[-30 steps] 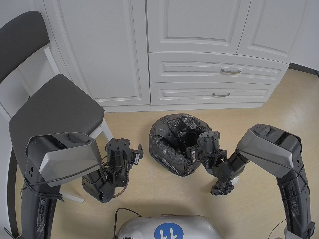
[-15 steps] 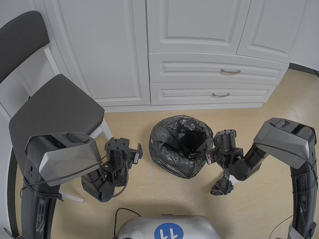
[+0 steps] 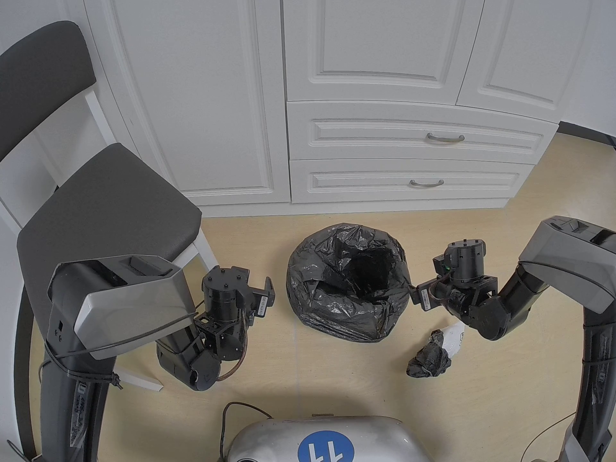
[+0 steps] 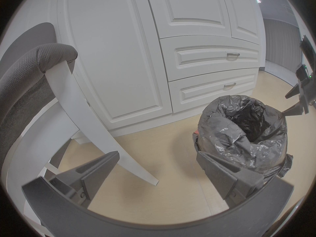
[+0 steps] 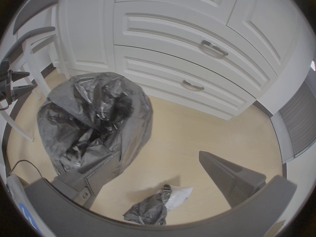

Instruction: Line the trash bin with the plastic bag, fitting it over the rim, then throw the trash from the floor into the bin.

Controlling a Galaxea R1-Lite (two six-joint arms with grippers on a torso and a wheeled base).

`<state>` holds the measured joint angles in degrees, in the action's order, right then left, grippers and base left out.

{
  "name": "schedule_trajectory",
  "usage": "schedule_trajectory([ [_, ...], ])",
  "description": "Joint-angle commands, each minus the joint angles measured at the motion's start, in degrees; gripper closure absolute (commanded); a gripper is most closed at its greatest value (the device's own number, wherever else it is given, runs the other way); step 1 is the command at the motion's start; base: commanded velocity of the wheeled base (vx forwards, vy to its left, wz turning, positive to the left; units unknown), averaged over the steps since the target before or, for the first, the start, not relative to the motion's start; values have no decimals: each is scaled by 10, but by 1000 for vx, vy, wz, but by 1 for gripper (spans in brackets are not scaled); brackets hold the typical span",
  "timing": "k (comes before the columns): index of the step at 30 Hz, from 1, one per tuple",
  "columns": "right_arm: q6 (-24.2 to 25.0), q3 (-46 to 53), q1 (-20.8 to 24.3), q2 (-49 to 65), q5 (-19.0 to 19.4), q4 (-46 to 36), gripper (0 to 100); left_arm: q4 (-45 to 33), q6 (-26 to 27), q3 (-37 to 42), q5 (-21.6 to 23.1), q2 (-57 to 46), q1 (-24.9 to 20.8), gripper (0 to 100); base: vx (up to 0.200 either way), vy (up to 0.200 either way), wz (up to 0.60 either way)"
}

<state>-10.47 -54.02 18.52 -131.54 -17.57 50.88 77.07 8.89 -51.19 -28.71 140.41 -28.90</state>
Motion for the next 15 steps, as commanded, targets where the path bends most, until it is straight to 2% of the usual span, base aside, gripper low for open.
schedule_trajectory([
  [1,-1,1,-6,-4,1,-1,0,2,0,0,0,0,0,0,0,0,0],
  [11,-2,-42,-37,-77,8,-7,0,6,0,1,0,0,0,0,0,0,0],
  [15,5,-72,-51,-113,37,2,0,7,3,1,0,0,0,0,0,0,0],
])
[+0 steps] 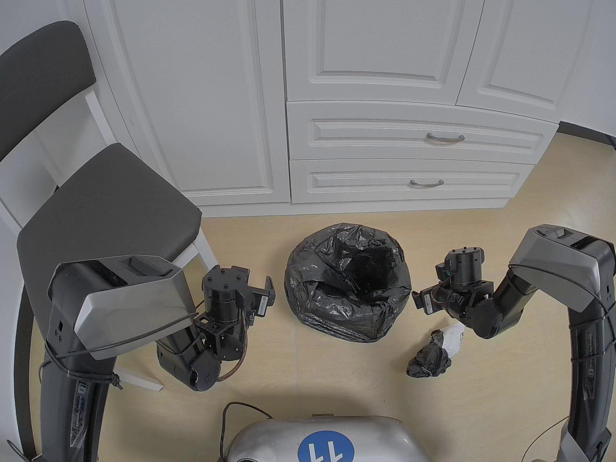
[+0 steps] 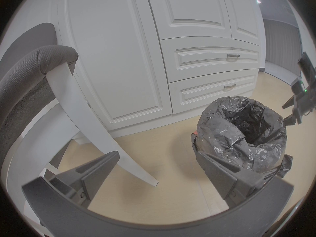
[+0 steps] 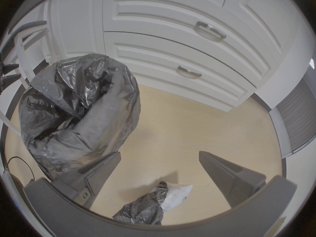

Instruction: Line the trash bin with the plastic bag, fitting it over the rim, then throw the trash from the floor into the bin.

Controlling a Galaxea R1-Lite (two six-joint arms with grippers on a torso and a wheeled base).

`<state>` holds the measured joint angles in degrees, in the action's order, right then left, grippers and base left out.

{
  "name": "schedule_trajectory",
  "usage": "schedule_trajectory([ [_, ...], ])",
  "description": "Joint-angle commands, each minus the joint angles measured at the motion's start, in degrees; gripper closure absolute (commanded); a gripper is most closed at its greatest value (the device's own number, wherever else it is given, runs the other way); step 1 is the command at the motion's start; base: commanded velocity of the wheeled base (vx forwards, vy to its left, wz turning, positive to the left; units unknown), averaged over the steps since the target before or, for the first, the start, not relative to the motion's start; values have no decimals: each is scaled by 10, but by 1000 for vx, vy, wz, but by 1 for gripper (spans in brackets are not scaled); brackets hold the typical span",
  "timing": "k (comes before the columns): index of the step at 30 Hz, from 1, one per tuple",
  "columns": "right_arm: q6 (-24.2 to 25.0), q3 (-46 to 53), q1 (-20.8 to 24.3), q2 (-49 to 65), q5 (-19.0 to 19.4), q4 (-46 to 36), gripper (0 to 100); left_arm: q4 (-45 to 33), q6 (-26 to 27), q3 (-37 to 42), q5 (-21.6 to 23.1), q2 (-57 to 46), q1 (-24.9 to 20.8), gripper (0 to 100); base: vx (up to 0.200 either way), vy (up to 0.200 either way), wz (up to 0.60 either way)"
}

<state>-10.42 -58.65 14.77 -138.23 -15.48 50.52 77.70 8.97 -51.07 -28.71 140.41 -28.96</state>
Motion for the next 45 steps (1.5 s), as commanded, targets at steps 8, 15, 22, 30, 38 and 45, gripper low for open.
schedule_trajectory([
  [8,73,-70,-15,-87,61,5,0,1,3,0,0,0,1,0,0,0,0],
  [15,124,-109,-9,-110,73,-2,0,2,3,-2,0,6,0,0,0,0,0],
  [22,232,-182,4,-145,85,-29,0,1,2,-3,1,10,-3,0,0,0,0],
  [30,277,-174,-40,-131,156,-24,0,0,-2,-33,3,43,-5,0,0,0,0],
  [38,336,-167,-62,-143,186,-18,0,-12,-8,-144,8,121,7,0,0,0,0],
  [45,388,-166,-63,-158,192,40,0,-106,-48,-285,8,194,23,0,0,0,0],
])
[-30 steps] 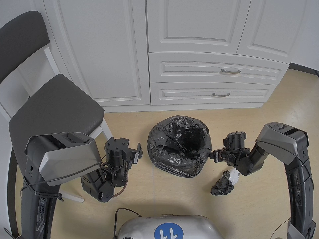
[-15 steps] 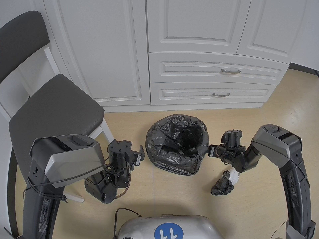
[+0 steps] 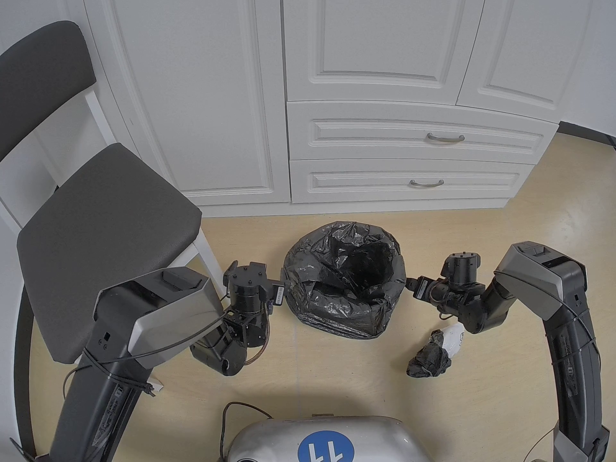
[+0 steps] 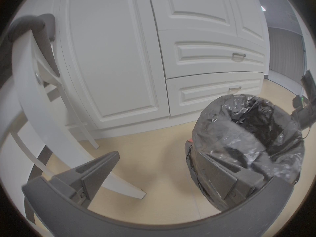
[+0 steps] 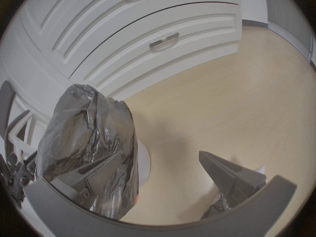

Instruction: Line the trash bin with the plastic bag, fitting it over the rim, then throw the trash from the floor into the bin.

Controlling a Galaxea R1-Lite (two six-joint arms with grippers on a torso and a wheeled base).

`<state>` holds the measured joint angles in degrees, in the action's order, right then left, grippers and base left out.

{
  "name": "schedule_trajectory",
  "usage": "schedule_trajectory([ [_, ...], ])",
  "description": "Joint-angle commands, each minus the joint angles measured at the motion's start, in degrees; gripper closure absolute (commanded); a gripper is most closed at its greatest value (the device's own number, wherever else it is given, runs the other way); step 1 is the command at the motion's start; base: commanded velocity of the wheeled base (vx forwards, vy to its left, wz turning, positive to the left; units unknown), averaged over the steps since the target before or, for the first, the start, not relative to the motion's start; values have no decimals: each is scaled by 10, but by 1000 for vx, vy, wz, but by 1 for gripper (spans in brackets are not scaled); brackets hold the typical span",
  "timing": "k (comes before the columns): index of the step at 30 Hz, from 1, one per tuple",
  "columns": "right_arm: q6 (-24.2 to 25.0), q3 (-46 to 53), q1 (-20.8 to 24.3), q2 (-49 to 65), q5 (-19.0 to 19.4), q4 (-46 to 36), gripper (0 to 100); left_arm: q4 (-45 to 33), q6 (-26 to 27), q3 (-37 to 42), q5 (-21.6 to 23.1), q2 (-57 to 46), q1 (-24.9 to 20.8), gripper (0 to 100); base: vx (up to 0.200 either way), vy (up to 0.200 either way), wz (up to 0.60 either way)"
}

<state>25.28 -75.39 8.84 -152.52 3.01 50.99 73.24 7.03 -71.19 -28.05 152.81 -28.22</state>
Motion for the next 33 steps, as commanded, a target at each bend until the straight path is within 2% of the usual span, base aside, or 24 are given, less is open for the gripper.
schedule_trajectory([
  [1,33,1,-4,-16,7,36,0,-71,-32,-90,2,69,18,0,0,0,0],
  [8,43,-8,-3,-22,7,36,0,-129,-57,-133,11,76,22,0,0,0,0],
  [13,53,-21,-3,-30,7,39,0,-163,-72,-188,64,97,23,0,0,0,0],
  [20,62,-27,-3,-33,6,39,0,-296,-70,-298,121,122,24,0,0,0,0],
  [25,62,-27,-3,-33,7,39,0,-374,-74,-351,122,136,26,0,0,0,0],
  [33,62,-27,-3,-34,7,39,0,-374,-74,-364,123,137,34,0,0,0,0],
])
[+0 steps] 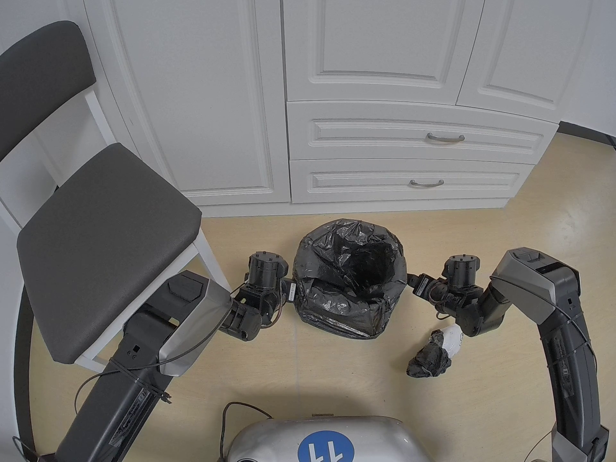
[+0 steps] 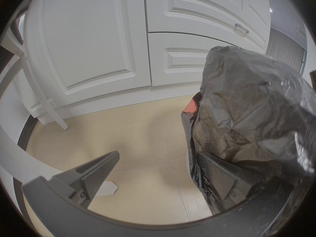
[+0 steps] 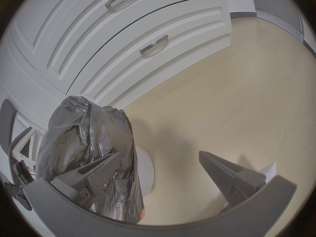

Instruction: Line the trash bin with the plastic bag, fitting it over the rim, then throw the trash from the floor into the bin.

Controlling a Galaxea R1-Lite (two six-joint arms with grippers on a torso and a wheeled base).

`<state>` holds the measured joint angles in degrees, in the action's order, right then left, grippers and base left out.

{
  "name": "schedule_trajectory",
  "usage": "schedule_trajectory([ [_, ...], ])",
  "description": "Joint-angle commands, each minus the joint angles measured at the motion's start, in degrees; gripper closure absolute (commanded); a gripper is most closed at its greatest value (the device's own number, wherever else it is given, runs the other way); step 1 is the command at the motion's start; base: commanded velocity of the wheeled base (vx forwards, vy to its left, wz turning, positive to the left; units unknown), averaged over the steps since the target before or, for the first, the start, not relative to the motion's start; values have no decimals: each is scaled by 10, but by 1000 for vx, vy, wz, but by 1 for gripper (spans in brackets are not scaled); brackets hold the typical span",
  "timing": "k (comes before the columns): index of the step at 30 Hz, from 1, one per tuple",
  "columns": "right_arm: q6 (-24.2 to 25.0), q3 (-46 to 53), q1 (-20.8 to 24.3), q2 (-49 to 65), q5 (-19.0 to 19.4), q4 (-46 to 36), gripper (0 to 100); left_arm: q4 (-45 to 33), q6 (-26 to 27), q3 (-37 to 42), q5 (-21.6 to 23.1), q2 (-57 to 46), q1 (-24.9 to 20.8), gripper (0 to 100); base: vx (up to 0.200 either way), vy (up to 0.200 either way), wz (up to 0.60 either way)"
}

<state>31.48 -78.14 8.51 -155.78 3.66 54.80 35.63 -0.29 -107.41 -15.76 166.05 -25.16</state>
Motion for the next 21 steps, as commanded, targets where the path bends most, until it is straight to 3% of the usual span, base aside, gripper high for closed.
schedule_trajectory([
  [1,0,1,0,0,-1,0,0,11,-7,9,-1,-9,6,0,0,0,0],
  [9,-2,-3,-2,0,-2,-15,0,44,-6,218,0,-150,6,0,0,0,0],
  [21,-2,-5,-6,3,-3,-39,0,245,-15,533,-6,-293,-16,0,0,0,0],
])
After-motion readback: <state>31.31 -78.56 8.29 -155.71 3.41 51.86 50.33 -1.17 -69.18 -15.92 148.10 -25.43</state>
